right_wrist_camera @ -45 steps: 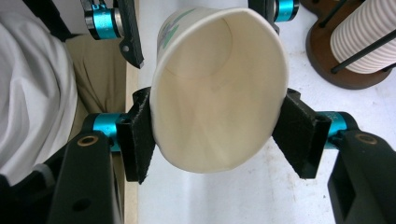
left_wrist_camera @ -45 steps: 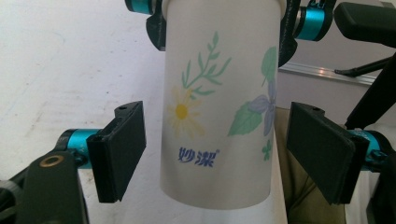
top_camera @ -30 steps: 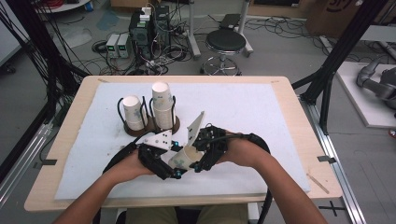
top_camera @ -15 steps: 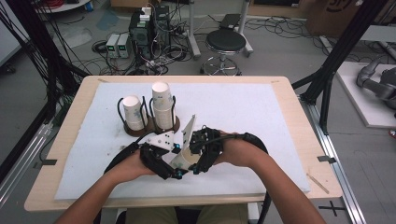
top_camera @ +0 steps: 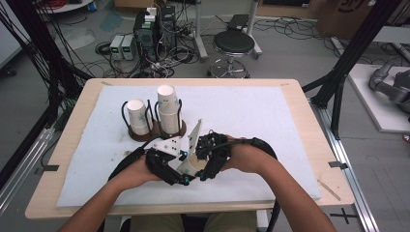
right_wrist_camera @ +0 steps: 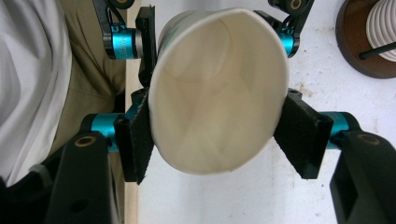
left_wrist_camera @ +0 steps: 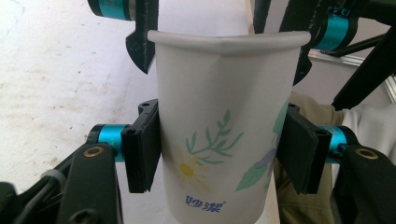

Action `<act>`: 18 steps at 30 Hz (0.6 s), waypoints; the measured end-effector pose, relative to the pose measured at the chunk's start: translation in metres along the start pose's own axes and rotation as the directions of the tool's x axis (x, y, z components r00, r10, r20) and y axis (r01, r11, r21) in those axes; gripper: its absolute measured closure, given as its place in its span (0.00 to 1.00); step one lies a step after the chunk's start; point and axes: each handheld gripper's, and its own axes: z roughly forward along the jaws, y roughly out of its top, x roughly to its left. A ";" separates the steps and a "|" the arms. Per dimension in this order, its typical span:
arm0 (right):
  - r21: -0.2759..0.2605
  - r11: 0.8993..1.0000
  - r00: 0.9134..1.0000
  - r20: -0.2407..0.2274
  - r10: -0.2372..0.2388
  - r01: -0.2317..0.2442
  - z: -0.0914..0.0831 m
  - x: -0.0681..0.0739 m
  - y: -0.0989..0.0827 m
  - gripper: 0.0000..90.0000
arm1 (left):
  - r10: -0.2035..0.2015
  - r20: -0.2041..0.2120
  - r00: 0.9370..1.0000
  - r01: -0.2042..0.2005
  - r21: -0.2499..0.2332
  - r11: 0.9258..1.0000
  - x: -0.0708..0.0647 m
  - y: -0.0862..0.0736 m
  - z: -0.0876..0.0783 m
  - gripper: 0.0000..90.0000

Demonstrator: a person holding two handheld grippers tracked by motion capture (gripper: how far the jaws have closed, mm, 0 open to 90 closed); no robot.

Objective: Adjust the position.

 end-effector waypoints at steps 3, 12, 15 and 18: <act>-0.019 1.000 1.000 -0.004 0.014 -0.015 -0.001 0.000 -0.002 0.36 | 0.002 0.001 1.000 -0.001 -0.013 1.000 0.000 0.000 -0.001 0.41; -0.223 0.970 0.996 -0.002 0.094 -0.092 -0.013 -0.006 -0.018 0.26 | -0.065 -0.003 0.998 0.064 -0.100 0.993 0.005 -0.013 -0.004 0.37; -0.298 0.945 0.991 -0.009 0.135 -0.132 -0.017 -0.006 -0.028 0.25 | -0.079 -0.014 0.997 0.076 -0.118 0.990 0.006 -0.018 -0.004 0.36; -0.361 0.916 0.983 -0.012 0.183 -0.175 -0.018 -0.006 -0.041 0.25 | -0.097 -0.031 0.995 0.091 -0.148 0.985 0.007 -0.024 -0.006 0.36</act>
